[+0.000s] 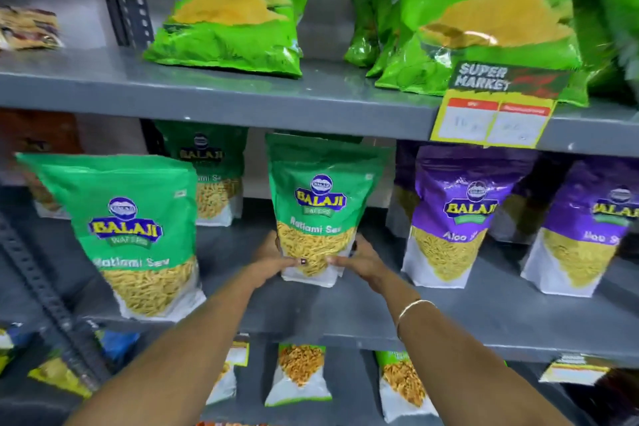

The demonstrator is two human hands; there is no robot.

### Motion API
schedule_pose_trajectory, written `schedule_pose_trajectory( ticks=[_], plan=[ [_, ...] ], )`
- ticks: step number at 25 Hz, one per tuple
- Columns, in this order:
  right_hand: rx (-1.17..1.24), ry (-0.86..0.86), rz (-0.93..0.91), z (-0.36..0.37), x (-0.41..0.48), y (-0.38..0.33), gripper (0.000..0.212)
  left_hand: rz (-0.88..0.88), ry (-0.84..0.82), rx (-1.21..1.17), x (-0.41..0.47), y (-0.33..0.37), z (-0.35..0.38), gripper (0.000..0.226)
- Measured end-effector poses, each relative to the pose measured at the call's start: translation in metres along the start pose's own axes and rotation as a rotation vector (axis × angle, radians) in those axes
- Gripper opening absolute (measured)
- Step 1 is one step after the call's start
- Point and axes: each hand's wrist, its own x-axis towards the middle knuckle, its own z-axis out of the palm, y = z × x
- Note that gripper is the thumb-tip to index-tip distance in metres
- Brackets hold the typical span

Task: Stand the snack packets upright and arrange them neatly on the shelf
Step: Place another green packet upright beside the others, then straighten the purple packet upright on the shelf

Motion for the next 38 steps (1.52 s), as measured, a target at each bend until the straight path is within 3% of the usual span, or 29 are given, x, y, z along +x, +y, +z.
schedule_pose_trajectory(
  ticks=[3, 6, 9, 19, 24, 28, 32, 34, 36, 38],
  plan=[
    [0.008, -0.005, -0.019, -0.004, -0.002, 0.008, 0.063, -0.018, 0.075, 0.036, -0.011, -0.005, 0.004, 0.044],
    [-0.006, -0.030, -0.003, -0.004, -0.021, 0.011, 0.070, -0.034, 0.019, 0.044, -0.030, -0.007, -0.001, 0.060],
    [-0.048, -0.052, -0.043, -0.002, -0.046, 0.008, 0.069, -0.038, -0.009, 0.197, -0.051, -0.008, -0.006, 0.066],
    [-0.094, -0.001, 0.020, 0.009, -0.088, 0.003, 0.059, -0.020, -0.017, 0.202, -0.080, -0.011, -0.010, 0.061],
    [-0.138, 0.037, 0.023, 0.012, -0.087, 0.008, 0.067, 0.023, -0.041, 0.194, -0.085, -0.010, -0.010, 0.061],
    [-0.179, 0.023, 0.057, 0.002, -0.087, 0.016, 0.082, -0.124, -0.237, 0.378, -0.085, -0.006, -0.023, 0.076],
    [-0.351, 0.206, 0.178, -0.045, -0.098, 0.032, 0.082, -0.443, -0.689, 0.648, -0.095, 0.017, -0.027, 0.033],
    [-0.397, 0.290, 0.196, -0.077, -0.106, 0.035, 0.074, -0.519, -0.947, 0.679, -0.103, 0.034, -0.003, 0.031],
    [-0.415, 0.370, 0.204, -0.108, -0.107, 0.035, 0.071, -0.454, -1.024, 0.614, -0.105, 0.052, 0.032, 0.036],
    [-0.415, 0.426, 0.183, -0.139, -0.104, 0.034, 0.073, -0.290, -0.915, 0.478, -0.103, 0.073, 0.068, 0.044]
  ],
)
